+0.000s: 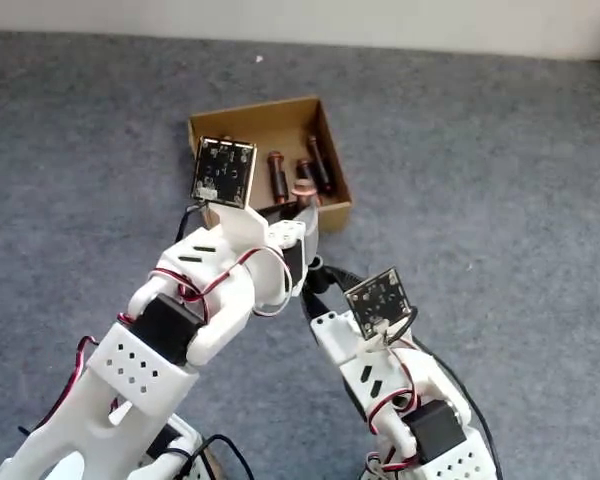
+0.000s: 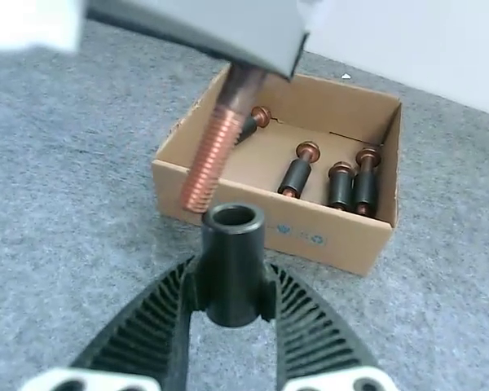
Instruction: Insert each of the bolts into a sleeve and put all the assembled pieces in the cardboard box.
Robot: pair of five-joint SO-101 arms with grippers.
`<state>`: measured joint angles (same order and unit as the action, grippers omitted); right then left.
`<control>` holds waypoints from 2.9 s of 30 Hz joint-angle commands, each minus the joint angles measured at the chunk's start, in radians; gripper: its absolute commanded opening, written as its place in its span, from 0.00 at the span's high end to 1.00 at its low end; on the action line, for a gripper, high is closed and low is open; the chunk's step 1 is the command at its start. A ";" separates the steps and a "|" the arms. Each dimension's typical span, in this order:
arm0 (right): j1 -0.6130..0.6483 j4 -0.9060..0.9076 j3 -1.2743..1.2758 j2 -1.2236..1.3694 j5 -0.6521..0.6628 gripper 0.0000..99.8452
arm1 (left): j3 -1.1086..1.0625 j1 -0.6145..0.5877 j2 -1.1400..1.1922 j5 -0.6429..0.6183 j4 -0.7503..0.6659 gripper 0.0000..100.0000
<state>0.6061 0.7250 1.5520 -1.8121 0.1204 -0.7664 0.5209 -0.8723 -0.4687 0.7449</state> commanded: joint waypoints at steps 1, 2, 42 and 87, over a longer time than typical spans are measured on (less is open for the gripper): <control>0.012 -0.045 -0.005 -0.016 0.002 1.00 | 0.041 0.042 -0.022 -0.003 -0.028 1.00; 0.012 -0.045 -0.005 -0.016 0.006 1.00 | 0.045 0.045 -0.022 -0.002 -0.028 1.00; 0.008 -0.042 0.022 -0.016 0.055 1.00 | -0.147 0.016 -0.102 0.002 -0.160 1.00; -0.088 -0.048 0.019 -0.025 0.048 1.00 | -0.452 0.113 -0.315 0.163 -0.259 1.00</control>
<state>0.5324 0.7127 1.5904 -1.8151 0.1680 -1.2098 0.6191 -1.1699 -0.3874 0.5132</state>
